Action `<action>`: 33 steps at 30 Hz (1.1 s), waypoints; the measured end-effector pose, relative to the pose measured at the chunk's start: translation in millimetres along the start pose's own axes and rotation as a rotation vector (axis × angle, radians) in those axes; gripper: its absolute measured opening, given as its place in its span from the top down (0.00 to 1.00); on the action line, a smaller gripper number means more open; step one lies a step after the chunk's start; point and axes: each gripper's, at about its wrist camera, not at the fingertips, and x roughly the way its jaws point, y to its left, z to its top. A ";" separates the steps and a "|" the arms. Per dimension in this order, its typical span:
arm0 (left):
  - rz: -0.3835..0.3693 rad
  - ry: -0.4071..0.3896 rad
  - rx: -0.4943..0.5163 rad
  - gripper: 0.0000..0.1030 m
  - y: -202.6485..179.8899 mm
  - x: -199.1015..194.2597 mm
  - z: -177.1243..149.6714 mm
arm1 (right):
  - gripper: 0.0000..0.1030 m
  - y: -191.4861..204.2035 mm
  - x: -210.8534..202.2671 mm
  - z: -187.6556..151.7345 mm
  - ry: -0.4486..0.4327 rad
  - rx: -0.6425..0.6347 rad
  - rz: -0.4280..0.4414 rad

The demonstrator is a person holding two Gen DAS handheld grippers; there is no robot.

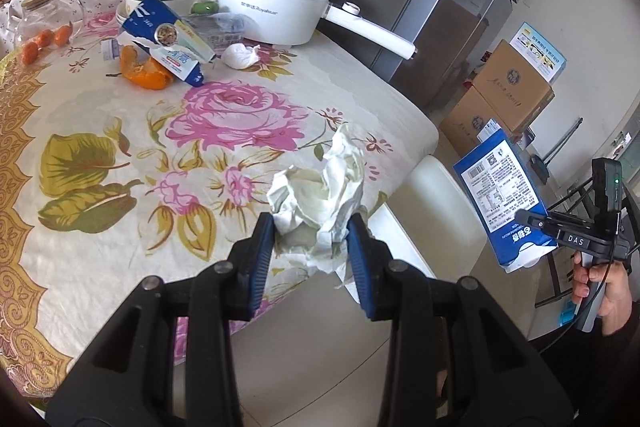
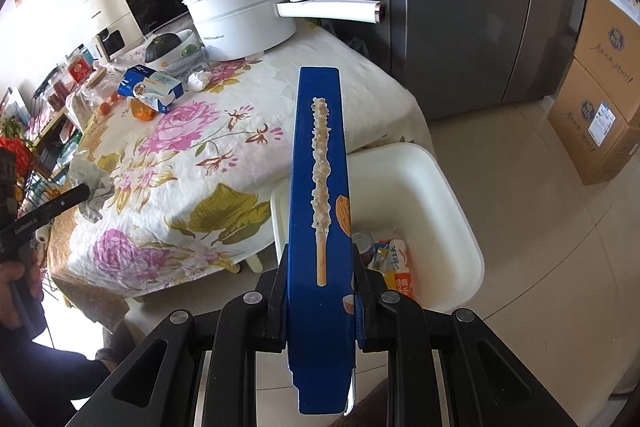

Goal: Collect trash
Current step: 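Carry the crumpled tissue and blue almond box over the white bin, then open the right tool to drop the blue almond box into the bin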

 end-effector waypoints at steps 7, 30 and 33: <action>-0.037 0.026 0.050 0.62 -32.0 18.1 -0.4 | 0.77 -25.5 14.8 -11.0 0.077 0.052 -0.015; -0.075 0.099 0.120 0.62 -73.9 62.6 -5.2 | 0.51 -60.0 49.7 -4.9 0.140 0.130 -0.079; -0.078 0.104 0.122 0.62 -76.9 65.4 -5.7 | 0.48 -61.2 43.6 -4.3 0.126 0.130 -0.078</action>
